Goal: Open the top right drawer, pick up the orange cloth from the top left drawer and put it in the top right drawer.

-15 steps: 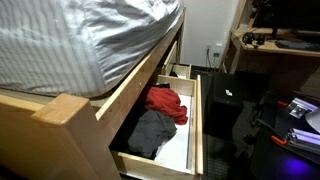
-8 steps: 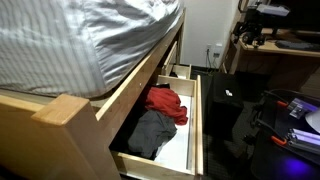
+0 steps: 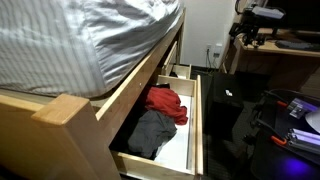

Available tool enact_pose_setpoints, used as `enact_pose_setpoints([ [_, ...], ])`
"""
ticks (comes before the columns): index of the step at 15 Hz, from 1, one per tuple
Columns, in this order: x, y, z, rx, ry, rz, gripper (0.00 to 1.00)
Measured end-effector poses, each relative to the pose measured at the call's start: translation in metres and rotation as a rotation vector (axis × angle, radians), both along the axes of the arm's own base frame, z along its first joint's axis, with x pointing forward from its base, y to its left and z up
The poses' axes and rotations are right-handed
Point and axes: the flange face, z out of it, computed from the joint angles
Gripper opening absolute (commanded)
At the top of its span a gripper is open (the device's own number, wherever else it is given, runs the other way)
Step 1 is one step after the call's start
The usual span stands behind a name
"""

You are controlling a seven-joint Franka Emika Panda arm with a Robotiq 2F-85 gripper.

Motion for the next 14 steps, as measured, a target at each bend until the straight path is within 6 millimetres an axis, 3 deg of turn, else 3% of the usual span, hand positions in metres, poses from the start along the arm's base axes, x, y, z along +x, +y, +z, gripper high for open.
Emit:
enact_pose_setpoints([
  [3,0.021,-0.009,-0.028,0.046,-0.094,-0.088,1.0],
  [9,0.084,-0.026,-0.079,0.095,-0.179,-0.15,1.0],
  [12,0.149,0.007,-0.084,0.11,-0.205,-0.112,1.0],
  [14,0.172,0.025,-0.082,0.115,-0.221,-0.095,1.0],
])
